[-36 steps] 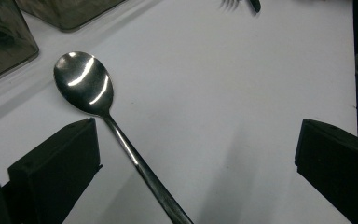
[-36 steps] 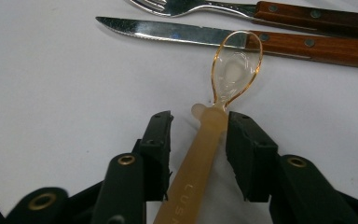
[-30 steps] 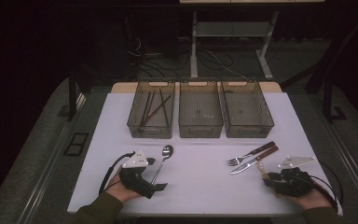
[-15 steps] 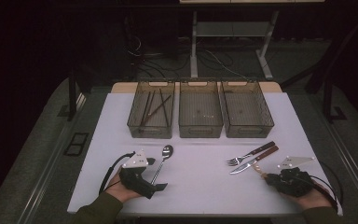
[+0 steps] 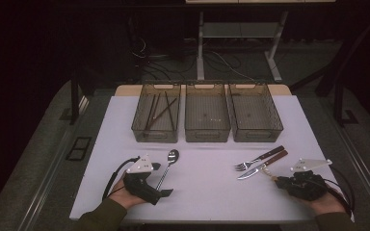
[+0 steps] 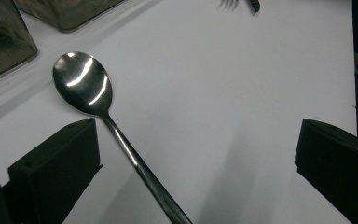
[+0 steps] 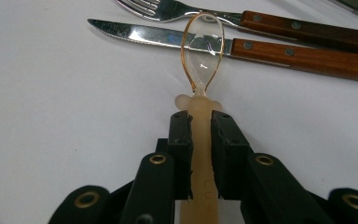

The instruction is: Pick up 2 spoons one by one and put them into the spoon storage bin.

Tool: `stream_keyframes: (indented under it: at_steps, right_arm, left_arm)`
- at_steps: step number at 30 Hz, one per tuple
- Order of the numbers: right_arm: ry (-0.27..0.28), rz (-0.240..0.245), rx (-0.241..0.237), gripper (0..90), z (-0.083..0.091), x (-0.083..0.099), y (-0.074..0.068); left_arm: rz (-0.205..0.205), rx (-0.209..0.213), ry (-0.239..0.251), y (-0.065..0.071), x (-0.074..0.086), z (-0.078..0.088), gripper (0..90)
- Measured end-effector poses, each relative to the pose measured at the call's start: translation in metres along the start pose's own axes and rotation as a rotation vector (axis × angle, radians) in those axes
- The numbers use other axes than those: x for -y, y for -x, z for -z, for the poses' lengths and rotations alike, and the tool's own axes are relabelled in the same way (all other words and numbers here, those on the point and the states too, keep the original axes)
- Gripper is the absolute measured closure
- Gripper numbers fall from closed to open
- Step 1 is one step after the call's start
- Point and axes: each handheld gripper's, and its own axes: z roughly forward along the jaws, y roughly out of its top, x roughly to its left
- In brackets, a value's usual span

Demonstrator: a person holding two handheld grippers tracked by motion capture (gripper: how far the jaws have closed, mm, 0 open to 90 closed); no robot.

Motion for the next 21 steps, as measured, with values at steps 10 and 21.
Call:
stream_keyframes:
  at_steps: [10,21]
  right_arm:
    - [0.025,-0.003,-0.005,78.8,0.004,-0.003,0.001]
    - [0.079,-0.016,-0.028,78.7,0.008,-0.014,0.003]
  left_arm:
    - [0.0,0.001,-0.001,-0.001,0.0,0.0,0.0]
    - [0.004,0.001,0.001,-0.001,0.0,0.0,0.0]
